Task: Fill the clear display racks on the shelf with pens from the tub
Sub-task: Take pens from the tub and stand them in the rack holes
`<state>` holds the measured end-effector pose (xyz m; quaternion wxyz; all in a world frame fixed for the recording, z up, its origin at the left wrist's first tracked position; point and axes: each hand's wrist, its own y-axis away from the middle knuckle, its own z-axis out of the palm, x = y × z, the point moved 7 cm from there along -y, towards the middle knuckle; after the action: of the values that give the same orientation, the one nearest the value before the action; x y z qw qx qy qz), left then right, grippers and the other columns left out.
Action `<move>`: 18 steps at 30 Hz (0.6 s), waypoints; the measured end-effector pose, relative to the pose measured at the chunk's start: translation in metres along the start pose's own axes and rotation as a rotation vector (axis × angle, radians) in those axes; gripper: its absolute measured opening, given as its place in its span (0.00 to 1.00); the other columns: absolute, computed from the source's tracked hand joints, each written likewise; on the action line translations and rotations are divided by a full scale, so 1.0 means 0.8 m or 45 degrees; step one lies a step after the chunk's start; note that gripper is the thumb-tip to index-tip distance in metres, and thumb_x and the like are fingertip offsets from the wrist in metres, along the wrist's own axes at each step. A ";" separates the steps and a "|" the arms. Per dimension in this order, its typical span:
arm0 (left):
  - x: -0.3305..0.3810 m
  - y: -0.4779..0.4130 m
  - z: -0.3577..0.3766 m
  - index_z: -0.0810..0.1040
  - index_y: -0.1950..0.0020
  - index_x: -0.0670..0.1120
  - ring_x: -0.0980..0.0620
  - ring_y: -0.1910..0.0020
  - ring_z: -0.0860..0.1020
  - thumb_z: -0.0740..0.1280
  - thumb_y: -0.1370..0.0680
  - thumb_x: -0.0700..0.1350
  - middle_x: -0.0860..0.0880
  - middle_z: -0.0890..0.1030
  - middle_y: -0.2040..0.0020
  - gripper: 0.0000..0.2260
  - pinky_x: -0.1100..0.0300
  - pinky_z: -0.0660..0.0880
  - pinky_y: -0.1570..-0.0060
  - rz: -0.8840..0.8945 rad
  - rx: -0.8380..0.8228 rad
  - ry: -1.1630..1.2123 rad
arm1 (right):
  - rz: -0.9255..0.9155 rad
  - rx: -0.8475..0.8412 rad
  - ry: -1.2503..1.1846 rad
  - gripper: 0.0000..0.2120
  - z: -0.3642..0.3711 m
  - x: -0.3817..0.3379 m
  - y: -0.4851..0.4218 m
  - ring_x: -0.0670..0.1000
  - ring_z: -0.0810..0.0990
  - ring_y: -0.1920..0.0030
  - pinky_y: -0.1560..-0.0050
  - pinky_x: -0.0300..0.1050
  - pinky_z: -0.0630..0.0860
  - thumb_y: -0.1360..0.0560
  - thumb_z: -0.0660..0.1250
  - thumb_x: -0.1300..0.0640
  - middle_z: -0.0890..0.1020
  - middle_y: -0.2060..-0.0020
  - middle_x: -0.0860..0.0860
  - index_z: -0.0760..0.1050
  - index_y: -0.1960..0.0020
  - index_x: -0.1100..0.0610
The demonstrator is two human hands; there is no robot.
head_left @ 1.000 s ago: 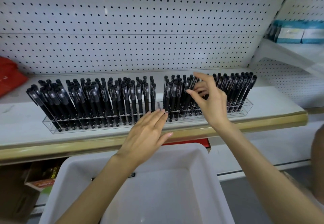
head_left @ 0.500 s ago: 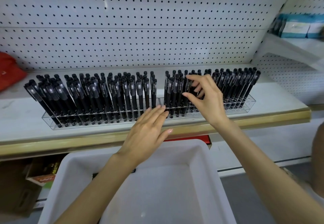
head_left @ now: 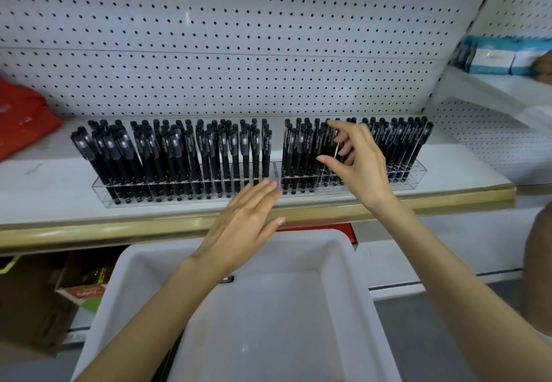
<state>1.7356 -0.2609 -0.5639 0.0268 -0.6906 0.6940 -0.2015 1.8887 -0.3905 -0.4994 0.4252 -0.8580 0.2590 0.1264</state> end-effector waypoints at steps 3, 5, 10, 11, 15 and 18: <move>-0.009 0.031 -0.001 0.58 0.23 0.50 0.64 0.27 0.47 0.53 0.19 0.56 0.53 0.56 0.23 0.25 0.68 0.39 0.30 -0.089 -0.019 0.076 | 0.019 -0.006 -0.048 0.26 -0.004 -0.017 0.018 0.44 0.73 0.60 0.60 0.40 0.75 0.28 0.73 0.54 0.71 0.52 0.46 0.69 0.33 0.50; -0.018 0.060 0.001 0.59 0.23 0.50 0.62 0.25 0.51 0.54 0.19 0.56 0.54 0.58 0.23 0.24 0.67 0.44 0.29 -0.175 -0.039 0.150 | 0.035 -0.034 -0.110 0.26 -0.002 -0.035 0.042 0.44 0.73 0.59 0.60 0.35 0.73 0.28 0.73 0.54 0.71 0.51 0.45 0.69 0.33 0.49; -0.028 0.158 0.024 0.63 0.25 0.50 0.56 0.27 0.62 0.57 0.19 0.55 0.53 0.65 0.26 0.24 0.63 0.59 0.32 -0.393 -0.155 0.296 | 0.072 -0.290 -0.195 0.25 0.031 -0.074 0.139 0.44 0.74 0.58 0.60 0.40 0.76 0.28 0.73 0.55 0.71 0.52 0.45 0.69 0.35 0.44; -0.026 0.180 0.035 0.64 0.25 0.50 0.56 0.29 0.65 0.57 0.20 0.57 0.54 0.67 0.27 0.24 0.63 0.62 0.33 -0.417 -0.220 0.312 | 0.092 -0.362 -0.213 0.24 0.041 -0.079 0.162 0.44 0.74 0.58 0.60 0.40 0.76 0.28 0.73 0.54 0.71 0.53 0.44 0.69 0.35 0.45; -0.014 0.261 0.082 0.66 0.27 0.52 0.58 0.33 0.68 0.52 0.24 0.65 0.55 0.70 0.30 0.29 0.65 0.64 0.35 -0.467 -0.557 0.391 | 0.240 -0.666 -0.325 0.22 0.083 -0.088 0.265 0.44 0.74 0.56 0.58 0.38 0.76 0.29 0.73 0.52 0.70 0.51 0.38 0.70 0.38 0.42; -0.013 0.300 0.104 0.70 0.29 0.51 0.59 0.37 0.71 0.53 0.28 0.69 0.56 0.73 0.34 0.34 0.69 0.65 0.38 -0.628 -0.693 0.555 | 0.349 -1.075 -0.310 0.17 0.119 -0.087 0.337 0.43 0.75 0.57 0.52 0.42 0.76 0.27 0.70 0.47 0.71 0.52 0.39 0.72 0.40 0.45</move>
<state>1.5347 -0.2797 -0.7187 -0.3529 -0.7592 0.5252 -0.1528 1.6827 -0.4274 -0.7055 0.0453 -0.8929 0.2439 0.3759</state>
